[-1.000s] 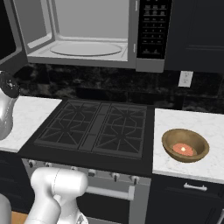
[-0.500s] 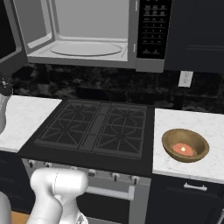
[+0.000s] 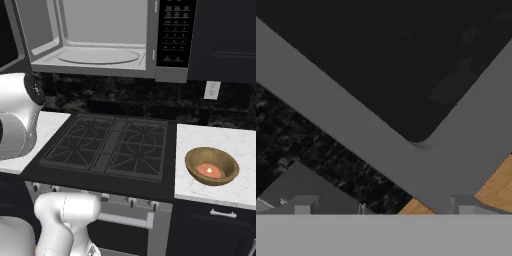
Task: Open the microwave, place the bowl with waffle inside the microwave, then close the microwave door and turn it on.
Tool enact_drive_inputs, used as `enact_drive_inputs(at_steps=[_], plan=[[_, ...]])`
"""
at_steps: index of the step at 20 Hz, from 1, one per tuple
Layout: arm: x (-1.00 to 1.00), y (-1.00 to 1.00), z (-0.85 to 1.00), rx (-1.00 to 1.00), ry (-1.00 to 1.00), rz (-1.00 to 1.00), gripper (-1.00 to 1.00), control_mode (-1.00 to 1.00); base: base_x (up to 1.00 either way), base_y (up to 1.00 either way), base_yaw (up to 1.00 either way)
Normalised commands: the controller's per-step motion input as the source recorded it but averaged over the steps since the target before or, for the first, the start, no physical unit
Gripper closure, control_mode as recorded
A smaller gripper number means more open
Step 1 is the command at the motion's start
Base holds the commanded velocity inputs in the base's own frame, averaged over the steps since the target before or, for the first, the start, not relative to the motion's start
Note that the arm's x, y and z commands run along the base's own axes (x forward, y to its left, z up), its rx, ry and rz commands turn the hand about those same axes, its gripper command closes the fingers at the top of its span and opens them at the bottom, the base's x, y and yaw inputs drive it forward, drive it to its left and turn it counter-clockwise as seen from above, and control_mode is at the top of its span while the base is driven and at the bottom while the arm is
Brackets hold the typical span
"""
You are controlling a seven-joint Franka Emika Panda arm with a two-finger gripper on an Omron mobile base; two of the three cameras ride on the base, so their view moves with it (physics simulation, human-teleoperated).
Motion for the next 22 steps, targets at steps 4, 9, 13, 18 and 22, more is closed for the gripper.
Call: enact_drive_inputs(at_steps=[4, 9, 13, 18, 22], plan=[[0.35, -1.0, -0.2, -0.19, 0.26, -0.33, -1.0, -1.0, 0.0, 0.0, 0.0], [0.39, -1.0, -0.31, -0.28, 0.14, -0.31, -1.0, -1.0, 0.0, 0.0, 0.0], [0.55, -1.0, -0.49, -0.32, 0.04, -0.22, -1.0, -1.0, 0.0, 0.0, 0.0], [0.71, -1.0, -0.55, -0.38, 0.04, -0.2, -1.0, -1.0, 0.0, 0.0, 0.0], [0.74, -0.84, -0.58, -0.51, 0.13, -0.25, -1.0, -1.0, 0.0, 0.0, 0.0]])
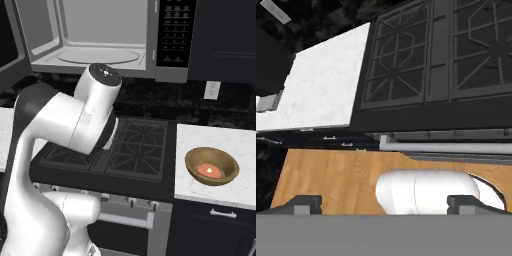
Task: Open the microwave, place the bowl with waffle inside the microwave, then close the microwave door and turn it on.
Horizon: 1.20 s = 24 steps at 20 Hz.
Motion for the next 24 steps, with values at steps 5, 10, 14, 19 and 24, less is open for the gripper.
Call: enact_drive_inputs(at_steps=[5, 10, 14, 19, 24], plan=[[0.72, -0.37, -0.63, -0.45, 0.15, -0.32, -1.0, -1.0, 0.0, 0.0, 0.0], [0.59, -0.52, -0.64, -0.32, 0.07, -0.27, -1.0, -1.0, 0.0, 0.0, 0.0], [0.6, -0.43, -0.31, -0.1, 0.06, -0.15, -1.0, -1.0, 0.0, 0.0, 0.0], [0.8, -0.12, -0.14, 0.03, 0.24, -0.06, -1.0, -1.0, 0.0, 0.0, 0.0], [1.0, -0.55, -0.4, 0.01, 0.29, -0.07, -1.0, -1.0, 0.0, 0.0, 0.0]])
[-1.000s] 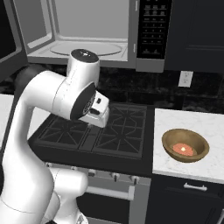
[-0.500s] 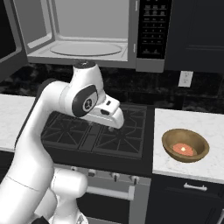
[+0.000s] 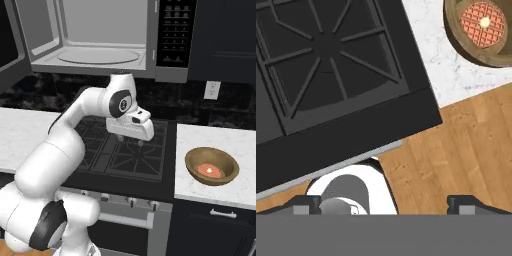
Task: Open the microwave, place the bowl with waffle inside the microwave, then close the microwave door and turn it on.
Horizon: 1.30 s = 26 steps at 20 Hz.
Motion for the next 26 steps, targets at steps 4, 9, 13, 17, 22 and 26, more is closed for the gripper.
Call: enact_drive_inputs(at_steps=[4, 9, 13, 17, 22, 26], plan=[[1.0, -0.9, -0.61, 0.02, 0.27, -0.05, -1.0, -1.0, 0.0, 0.0, 0.0], [0.77, -0.77, -0.61, 0.03, 0.08, -0.02, -1.0, -1.0, 0.0, 0.0, 0.0], [0.33, -0.39, -0.33, 0.0, 0.01, 0.0, -1.0, -1.0, 0.0, 0.0, 0.0], [0.09, -0.29, -0.16, 0.0, 0.0, 0.0, -1.0, -1.0, 0.0, 0.0, 0.0], [0.0, -0.12, -0.14, 0.0, 0.0, 0.0, -1.0, -1.0, 0.0, 0.0, 0.0], [0.05, -0.11, -0.28, 0.0, -0.01, 0.07, -1.0, -1.0, 0.0, 0.0, 0.0]])
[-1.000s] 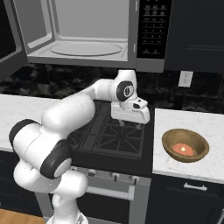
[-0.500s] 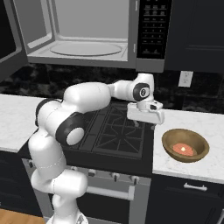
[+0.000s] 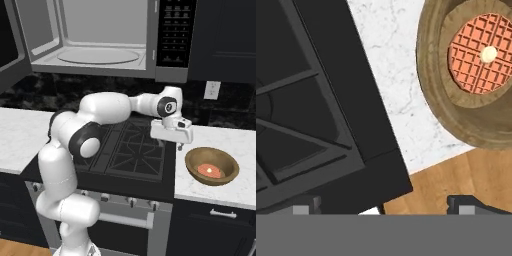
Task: Open the microwave, place the bowl with waffle inside the microwave, then close the microwave door and turn it on.
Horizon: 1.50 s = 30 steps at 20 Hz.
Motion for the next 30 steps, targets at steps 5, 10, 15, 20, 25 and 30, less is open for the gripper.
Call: enact_drive_inputs(at_steps=[5, 10, 15, 20, 25, 30], plan=[[0.04, -0.33, -0.29, -0.01, -0.22, 0.22, -1.0, -1.0, 0.0, 0.0, 0.0], [0.0, -0.36, -0.19, -0.01, -0.19, 0.12, -1.0, -1.0, 0.0, 0.0, 0.0], [0.06, 0.0, -0.05, 0.0, 0.06, 0.0, -1.0, -1.0, 0.0, 0.0, 0.0], [0.19, 0.0, -0.09, 0.0, 0.12, 0.0, -1.0, -1.0, 0.0, 0.0, 0.0], [0.32, -0.07, -0.24, -0.01, 0.06, 0.0, -1.0, -1.0, 0.0, 0.0, 0.0], [0.32, -0.22, -0.39, -0.03, 0.01, 0.0, -1.0, -1.0, 0.0, 0.0, 0.0]])
